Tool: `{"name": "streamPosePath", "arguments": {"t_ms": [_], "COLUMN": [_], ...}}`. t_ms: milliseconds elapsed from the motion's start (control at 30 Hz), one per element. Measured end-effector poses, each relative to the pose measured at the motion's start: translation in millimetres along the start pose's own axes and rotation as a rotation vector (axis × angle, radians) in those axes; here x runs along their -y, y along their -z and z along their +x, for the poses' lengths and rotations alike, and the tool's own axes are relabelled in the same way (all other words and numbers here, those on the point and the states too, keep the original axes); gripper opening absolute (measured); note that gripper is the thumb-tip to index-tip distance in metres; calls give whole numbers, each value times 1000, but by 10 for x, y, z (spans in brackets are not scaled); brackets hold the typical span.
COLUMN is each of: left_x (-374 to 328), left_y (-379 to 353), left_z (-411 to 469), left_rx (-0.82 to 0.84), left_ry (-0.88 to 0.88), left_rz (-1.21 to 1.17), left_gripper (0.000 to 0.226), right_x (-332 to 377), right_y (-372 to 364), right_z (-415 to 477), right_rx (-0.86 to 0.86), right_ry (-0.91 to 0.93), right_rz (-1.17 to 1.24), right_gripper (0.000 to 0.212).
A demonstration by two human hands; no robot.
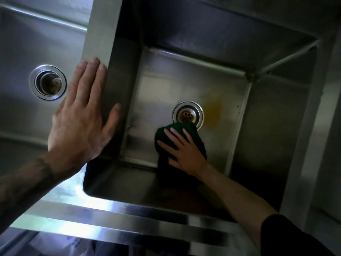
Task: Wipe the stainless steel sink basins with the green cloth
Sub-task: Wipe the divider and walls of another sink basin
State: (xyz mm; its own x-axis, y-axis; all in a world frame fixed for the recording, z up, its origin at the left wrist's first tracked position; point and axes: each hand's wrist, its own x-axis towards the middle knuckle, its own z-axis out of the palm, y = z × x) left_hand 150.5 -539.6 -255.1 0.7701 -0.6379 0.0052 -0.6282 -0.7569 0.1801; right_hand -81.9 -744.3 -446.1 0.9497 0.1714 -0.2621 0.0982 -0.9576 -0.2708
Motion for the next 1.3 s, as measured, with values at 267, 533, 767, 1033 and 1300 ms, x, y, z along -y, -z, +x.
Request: {"name": "streamPosePath", "arguments": {"t_ms": [267,533,767,1033,1300], "left_x": [-14,28,111,98,137], "left_y": [12,-24,-106,-85,-126], "left_z": [-10,-2,32,23,26], "left_rx": [25,15,6,27,-22], "left_ry": [17,-6,-19,-25,-32], "left_rz": [-15,-52,-60,-58,-87], "left_gripper": [75,76,76,77,77], "right_x": [-194,-228,-577,-274,-938], "right_y": [-86,-94,27,-100,184], "right_z": [-391,-592,-578,-711,-23], "right_rx": [-9,-16,-86,-46,-247], "right_ry": [-40,-90,-473,-667,-853], "right_rz": [-53,-38,62,16,67], "right_gripper": [73,77,77,69,60]}}
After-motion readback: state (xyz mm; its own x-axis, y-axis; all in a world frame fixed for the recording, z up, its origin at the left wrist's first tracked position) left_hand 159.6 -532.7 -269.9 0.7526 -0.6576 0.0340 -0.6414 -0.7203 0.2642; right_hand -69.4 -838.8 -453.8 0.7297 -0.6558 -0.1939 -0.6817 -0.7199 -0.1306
